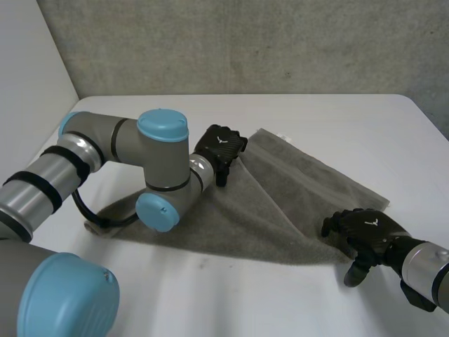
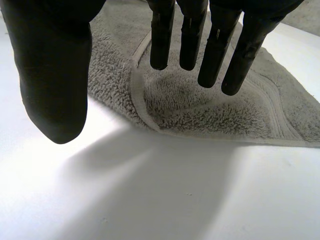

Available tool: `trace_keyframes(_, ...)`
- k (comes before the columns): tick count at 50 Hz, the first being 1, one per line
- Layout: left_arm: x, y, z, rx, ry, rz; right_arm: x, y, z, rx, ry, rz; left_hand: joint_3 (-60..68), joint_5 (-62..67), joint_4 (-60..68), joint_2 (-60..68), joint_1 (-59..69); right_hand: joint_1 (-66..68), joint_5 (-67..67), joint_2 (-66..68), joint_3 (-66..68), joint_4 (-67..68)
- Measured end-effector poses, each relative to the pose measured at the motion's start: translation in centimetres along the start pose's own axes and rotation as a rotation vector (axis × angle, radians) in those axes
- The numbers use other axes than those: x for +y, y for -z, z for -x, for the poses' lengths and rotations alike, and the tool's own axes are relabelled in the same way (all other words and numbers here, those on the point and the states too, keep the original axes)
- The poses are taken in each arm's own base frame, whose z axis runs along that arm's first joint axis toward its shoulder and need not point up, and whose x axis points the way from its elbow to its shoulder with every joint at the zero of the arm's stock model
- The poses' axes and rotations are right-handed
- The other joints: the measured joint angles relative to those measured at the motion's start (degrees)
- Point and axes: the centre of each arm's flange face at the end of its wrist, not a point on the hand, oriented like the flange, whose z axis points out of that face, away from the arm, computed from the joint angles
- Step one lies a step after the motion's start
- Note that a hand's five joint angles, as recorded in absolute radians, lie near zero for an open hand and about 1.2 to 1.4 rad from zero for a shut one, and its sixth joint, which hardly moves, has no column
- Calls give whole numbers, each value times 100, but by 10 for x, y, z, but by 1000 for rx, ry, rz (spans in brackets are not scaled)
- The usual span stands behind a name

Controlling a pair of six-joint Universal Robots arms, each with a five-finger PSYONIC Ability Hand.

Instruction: Fold the towel.

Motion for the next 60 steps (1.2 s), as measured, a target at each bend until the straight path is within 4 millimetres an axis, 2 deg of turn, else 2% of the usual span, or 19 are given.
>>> trace_keyframes(7, 2, 5, -5, 28, 12, 40, -1, -1, -5, 4, -9, -10, 175, 175, 178, 179, 176, 0, 0, 0, 0, 0)
trace_keyframes(18, -11, 36, -42, 237, 53, 101, -1, -1, -17, 38, -29, -13, 196, 201, 207, 200, 195, 0, 0, 0, 0, 0)
trace_keyframes(24, -11, 43, -62, 306, 45, 102, 0, -1, -18, 44, -36, -8, 197, 202, 209, 201, 194, 0, 0, 0, 0, 0)
trace_keyframes(30, -9, 45, -74, 330, 36, 105, 1, -1, -17, 41, -39, -5, 517, 517, 526, 524, 544, 0, 0, 0, 0, 0)
trace_keyframes(43, -6, 46, -78, 340, 29, 117, 0, -1, -18, 40, -36, -8, 2724, 2665, 2699, 2733, 2715, 0, 0, 0, 0, 0)
trace_keyframes(46, -6, 48, -78, 345, 17, 127, -1, -1, -19, 42, -34, -12, 3749, 3681, 3767, 3761, 3715, 0, 0, 0, 0, 0)
trace_keyframes(54, -10, 53, -74, 334, -29, 148, -3, -2, -20, 46, -31, -18, 4218, 4114, 4227, 4225, 4051, 0, 0, 0, 0, 0)
trace_keyframes(60, -25, 54, -59, 247, -55, 135, -5, -2, -20, 45, -32, -22, 4249, 4142, 4262, 4257, 4077, -50, -45, 0, -35, -62)
